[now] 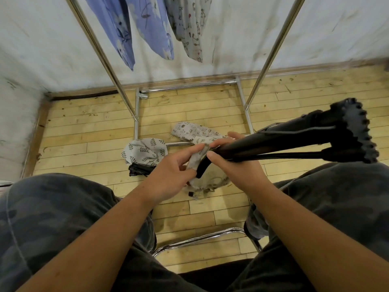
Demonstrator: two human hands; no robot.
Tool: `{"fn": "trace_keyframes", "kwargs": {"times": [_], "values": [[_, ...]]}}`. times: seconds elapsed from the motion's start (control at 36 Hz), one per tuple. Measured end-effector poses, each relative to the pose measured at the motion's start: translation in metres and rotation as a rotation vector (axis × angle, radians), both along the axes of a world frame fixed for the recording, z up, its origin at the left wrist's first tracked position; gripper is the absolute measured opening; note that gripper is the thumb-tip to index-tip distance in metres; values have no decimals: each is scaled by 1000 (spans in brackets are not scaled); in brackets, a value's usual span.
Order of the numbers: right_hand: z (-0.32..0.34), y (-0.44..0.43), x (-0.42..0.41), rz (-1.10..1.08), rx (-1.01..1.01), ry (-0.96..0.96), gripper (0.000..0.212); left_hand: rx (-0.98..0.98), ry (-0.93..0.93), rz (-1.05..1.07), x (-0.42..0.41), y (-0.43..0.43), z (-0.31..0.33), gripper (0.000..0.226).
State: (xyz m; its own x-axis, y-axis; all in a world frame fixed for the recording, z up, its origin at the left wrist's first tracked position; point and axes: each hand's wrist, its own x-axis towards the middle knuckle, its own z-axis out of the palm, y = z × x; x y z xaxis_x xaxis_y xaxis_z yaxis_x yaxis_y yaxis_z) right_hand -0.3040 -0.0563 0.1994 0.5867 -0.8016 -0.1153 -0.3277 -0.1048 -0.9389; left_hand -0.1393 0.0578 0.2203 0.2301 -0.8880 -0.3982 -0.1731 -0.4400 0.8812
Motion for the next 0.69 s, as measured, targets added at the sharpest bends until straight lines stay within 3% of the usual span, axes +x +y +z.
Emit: {"fn": "trace_keyframes", "kwargs": {"times": [0.14, 0.36, 0.69], "values": [[-4, 0, 1, 32, 6, -21, 18, -8, 37, -30, -3, -1, 4, 68], [-9, 0, 5, -96, 134, -27, 16, 15, 92, -21, 0, -1, 1, 65], [-9, 0, 4, -54, 79, 100, 34, 29, 53, -20, 3, 1, -10, 67]]}}
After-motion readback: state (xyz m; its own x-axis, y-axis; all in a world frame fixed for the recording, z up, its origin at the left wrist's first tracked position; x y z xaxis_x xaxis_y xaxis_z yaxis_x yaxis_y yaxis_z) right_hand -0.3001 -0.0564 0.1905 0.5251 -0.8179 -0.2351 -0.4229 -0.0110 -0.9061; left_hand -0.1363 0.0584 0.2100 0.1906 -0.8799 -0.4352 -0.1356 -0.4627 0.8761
